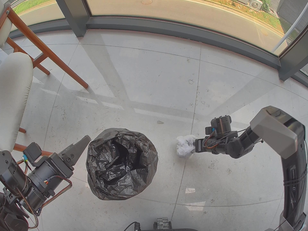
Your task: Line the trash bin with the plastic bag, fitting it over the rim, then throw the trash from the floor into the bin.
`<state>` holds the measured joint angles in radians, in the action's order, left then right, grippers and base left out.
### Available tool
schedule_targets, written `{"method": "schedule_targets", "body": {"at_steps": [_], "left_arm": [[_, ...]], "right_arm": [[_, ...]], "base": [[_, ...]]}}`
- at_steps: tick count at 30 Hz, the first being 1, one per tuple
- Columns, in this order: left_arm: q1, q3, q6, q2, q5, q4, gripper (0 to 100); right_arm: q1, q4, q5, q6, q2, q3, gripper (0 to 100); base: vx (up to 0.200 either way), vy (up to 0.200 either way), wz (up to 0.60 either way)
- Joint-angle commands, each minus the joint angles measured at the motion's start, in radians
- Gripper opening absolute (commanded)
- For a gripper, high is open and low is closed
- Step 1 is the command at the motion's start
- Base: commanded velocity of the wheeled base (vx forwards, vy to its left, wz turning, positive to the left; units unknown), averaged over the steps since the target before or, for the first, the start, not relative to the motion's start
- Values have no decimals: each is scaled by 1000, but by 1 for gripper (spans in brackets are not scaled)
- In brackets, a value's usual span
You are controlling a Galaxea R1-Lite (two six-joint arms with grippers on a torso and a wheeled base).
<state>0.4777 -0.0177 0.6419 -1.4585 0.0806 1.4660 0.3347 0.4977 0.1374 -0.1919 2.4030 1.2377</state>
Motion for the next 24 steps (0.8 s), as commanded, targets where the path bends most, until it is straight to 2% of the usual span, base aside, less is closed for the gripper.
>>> {"method": "schedule_targets", "body": {"at_steps": [1, 6, 10, 16, 19, 21, 24], "left_arm": [[-11, 18, -1, 3, -1, 1, 100], [-19, 18, -1, 4, 1, 1, 100], [-34, 18, -1, 10, 1, 2, 100], [-42, 16, 2, 46, -2, 4, 100], [-48, 15, 2, 47, -2, 7, 100], [-83, 15, 4, 50, -10, 8, 100], [-100, 15, 4, 52, -12, 10, 100]], "right_arm": [[-16, -122, 44, -6, -344, -138, 0], [7, -357, 114, -40, -587, -165, 0], [127, -487, 171, -147, -722, -150, 0], [360, -507, 160, -270, -771, -176, 0], [431, -507, 157, -273, -759, -175, 0], [475, -499, 146, -273, -725, -167, 0], [489, -493, 139, -273, -711, -164, 0]], "base": [[0, 0, 0], [0, 0, 0], [0, 0, 0], [0, 0, 0], [0, 0, 0], [0, 0, 0], [0, 0, 0]]}}
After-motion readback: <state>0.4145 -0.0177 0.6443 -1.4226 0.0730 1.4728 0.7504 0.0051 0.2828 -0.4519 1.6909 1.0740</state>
